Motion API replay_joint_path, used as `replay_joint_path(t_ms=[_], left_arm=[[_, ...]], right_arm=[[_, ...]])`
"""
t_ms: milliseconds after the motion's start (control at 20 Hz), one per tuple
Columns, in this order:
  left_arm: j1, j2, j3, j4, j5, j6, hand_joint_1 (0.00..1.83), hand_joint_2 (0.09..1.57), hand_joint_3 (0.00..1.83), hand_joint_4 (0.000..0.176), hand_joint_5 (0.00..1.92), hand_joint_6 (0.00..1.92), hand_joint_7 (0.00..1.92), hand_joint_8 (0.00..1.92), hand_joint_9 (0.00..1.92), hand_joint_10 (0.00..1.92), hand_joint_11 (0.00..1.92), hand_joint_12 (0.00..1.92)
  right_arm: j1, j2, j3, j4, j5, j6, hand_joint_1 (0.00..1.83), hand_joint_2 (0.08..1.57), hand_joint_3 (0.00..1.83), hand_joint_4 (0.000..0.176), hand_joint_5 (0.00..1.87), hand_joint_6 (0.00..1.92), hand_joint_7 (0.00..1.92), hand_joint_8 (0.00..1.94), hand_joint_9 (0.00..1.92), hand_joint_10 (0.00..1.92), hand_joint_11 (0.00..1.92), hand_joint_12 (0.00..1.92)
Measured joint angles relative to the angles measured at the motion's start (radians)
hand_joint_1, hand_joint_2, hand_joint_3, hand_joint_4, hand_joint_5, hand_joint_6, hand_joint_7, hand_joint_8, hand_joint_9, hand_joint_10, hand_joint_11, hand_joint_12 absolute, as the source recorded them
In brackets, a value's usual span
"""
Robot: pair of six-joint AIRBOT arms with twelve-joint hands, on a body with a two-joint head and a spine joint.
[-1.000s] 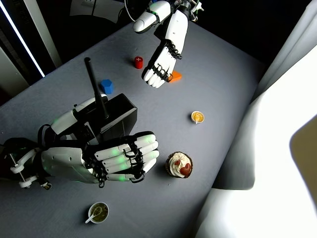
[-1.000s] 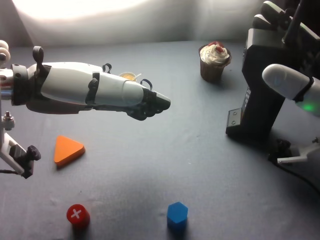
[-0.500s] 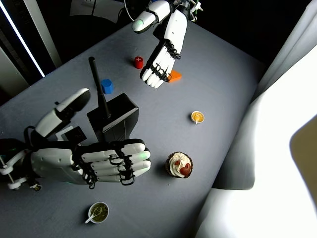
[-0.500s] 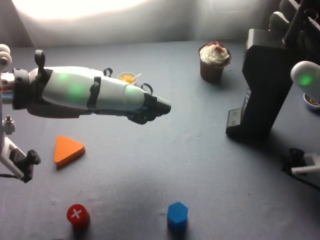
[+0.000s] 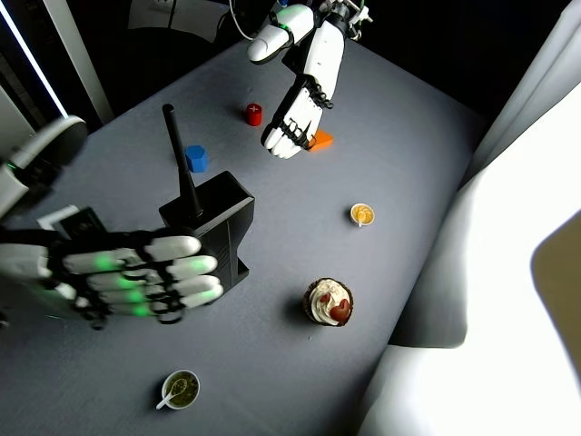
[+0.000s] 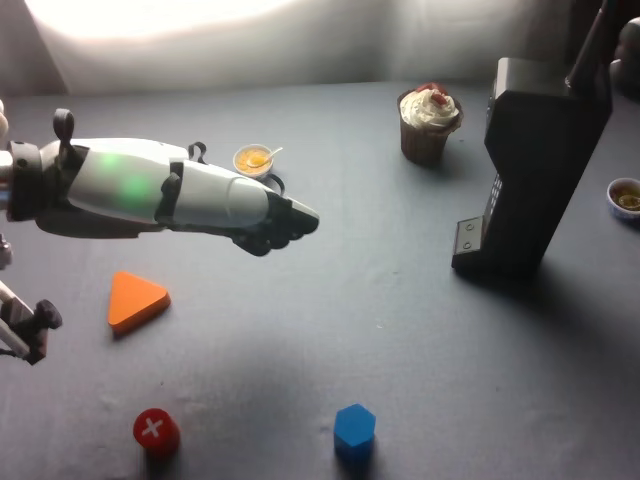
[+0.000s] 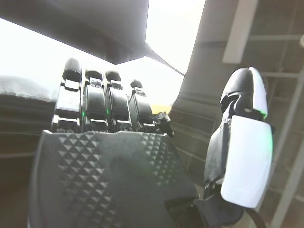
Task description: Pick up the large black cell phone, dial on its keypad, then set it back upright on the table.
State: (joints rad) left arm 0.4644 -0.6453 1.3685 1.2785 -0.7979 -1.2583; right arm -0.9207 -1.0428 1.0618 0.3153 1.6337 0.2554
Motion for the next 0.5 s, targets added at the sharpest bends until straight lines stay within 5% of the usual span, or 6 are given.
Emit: replay_joint_path(t_ms=[200, 500], left_arm=[[0.0, 0.003, -0.008, -0.002, 0.003, 0.0, 0.15, 1.18, 0.0, 0.0, 0.37, 0.01, 0.36, 0.01, 0.33, 0.01, 0.0, 0.79], [0.0, 0.005, -0.011, -0.003, -0.002, 0.0, 0.08, 1.2, 0.0, 0.0, 0.28, 0.0, 0.31, 0.0, 0.28, 0.0, 0.0, 0.64]], right_arm=[[-0.174, 0.193, -0.204, 0.068, 0.0, -0.013, 0.49, 0.93, 0.01, 0.056, 0.04, 0.0, 0.07, 0.0, 0.06, 0.01, 0.0, 0.36], [-0.465, 0.407, -0.43, 0.079, 0.008, -0.013, 0.54, 0.96, 0.0, 0.057, 0.06, 0.0, 0.1, 0.0, 0.1, 0.01, 0.0, 0.34]])
